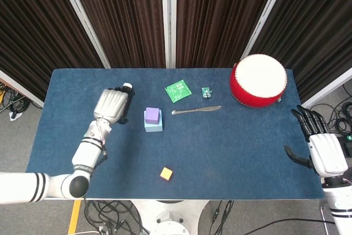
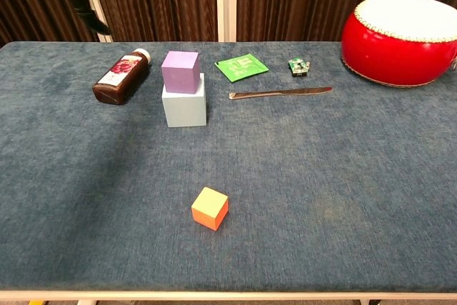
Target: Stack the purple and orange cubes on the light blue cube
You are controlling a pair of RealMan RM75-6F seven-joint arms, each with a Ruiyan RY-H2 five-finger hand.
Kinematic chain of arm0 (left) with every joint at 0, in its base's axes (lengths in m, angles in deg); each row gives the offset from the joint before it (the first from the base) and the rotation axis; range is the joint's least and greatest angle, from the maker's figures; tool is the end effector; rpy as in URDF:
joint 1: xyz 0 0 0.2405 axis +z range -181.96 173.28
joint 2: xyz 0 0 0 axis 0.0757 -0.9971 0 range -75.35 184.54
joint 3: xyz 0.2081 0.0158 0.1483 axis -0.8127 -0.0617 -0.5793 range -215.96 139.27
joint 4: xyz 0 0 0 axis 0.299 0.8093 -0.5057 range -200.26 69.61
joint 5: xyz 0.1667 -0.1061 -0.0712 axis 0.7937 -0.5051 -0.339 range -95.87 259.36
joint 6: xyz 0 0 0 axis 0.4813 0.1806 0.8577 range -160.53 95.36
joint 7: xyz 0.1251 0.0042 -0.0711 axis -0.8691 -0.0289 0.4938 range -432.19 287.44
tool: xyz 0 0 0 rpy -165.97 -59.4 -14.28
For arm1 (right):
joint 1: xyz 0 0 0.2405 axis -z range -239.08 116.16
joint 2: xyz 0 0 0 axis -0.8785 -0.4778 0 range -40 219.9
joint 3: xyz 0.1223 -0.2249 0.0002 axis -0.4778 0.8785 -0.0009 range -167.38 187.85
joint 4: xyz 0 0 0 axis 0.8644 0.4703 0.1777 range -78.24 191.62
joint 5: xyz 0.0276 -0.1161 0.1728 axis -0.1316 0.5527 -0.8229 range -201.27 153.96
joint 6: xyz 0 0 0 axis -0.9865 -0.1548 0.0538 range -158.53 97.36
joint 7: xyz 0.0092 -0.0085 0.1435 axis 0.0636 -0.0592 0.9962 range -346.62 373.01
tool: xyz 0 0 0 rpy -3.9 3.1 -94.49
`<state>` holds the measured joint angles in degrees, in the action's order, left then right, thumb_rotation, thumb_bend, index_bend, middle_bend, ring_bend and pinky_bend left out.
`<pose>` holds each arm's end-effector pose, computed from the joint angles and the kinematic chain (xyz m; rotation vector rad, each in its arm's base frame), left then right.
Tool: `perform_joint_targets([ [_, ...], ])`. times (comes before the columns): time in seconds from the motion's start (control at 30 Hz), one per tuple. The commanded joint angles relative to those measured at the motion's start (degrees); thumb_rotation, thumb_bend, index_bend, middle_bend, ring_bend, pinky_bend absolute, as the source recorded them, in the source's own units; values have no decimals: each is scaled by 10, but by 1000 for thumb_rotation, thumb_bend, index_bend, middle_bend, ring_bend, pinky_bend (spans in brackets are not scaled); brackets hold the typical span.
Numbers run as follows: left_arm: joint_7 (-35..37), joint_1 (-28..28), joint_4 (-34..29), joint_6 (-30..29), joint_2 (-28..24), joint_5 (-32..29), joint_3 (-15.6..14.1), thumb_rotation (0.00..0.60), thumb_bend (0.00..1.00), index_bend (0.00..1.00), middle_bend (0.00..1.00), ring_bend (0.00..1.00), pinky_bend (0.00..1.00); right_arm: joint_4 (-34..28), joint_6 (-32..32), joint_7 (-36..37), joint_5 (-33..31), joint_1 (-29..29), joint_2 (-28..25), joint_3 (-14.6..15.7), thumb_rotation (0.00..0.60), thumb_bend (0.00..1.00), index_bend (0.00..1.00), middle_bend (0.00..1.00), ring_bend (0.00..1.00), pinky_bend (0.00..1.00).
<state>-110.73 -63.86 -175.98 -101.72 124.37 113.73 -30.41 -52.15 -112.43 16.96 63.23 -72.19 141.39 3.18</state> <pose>-0.0818 0.3556 0.0786 -1.7466 -0.8501 -0.7705 -0.2372 -0.2164 0.2008 1.4445 -0.9168 1.1197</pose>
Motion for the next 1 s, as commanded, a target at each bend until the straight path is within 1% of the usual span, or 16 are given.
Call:
perform_joint_targets([
  [0.03, 70, 109, -85, -32, -76, 222, -101, 600, 155, 382, 384, 328, 415, -2, 4, -9, -3, -2, 3, 0, 600, 215, 0, 2, 0, 0],
  [0.17, 102, 164, -83, -41, -75, 356, -161, 600, 154, 409, 397, 340, 420, -3, 9, -19, -5, -5, 7, 1, 600, 215, 0, 2, 0, 0],
  [0.27, 103, 196, -66, -49, -55, 424, -190, 600, 154, 424, 410, 350, 422, -3, 14, -23, -7, -6, 9, 2, 600, 216, 0, 2, 0, 0],
  [0.33, 101, 212, -56, -48, -36, 456, -202, 600, 155, 429, 414, 352, 422, -3, 15, -24, -7, -7, 10, 2, 600, 215, 0, 2, 0, 0],
  [0.43, 97, 224, -41, -37, -12, 489, -210, 600, 154, 430, 415, 352, 423, -3, 17, -23, -10, -8, 10, 1, 600, 215, 0, 2, 0, 0],
  [0.5, 89, 226, -23, -25, 8, 512, -210, 600, 155, 430, 416, 353, 425, -3, 18, -23, -13, -9, 10, 0, 600, 215, 0, 2, 0, 0],
  [0.57, 78, 223, -2, -8, 28, 523, -202, 600, 155, 430, 416, 353, 425, -3, 17, -23, -15, -9, 9, -1, 600, 215, 0, 2, 0, 0],
  [0.83, 52, 187, 43, 91, 109, 464, -143, 600, 156, 430, 416, 353, 425, 0, 11, -10, -21, -6, 6, -5, 600, 214, 0, 2, 0, 0],
  [1.0, 34, 172, 68, 112, 150, 471, -121, 600, 156, 429, 416, 353, 425, 4, 11, -1, -27, -5, 4, -7, 600, 215, 0, 3, 0, 0],
])
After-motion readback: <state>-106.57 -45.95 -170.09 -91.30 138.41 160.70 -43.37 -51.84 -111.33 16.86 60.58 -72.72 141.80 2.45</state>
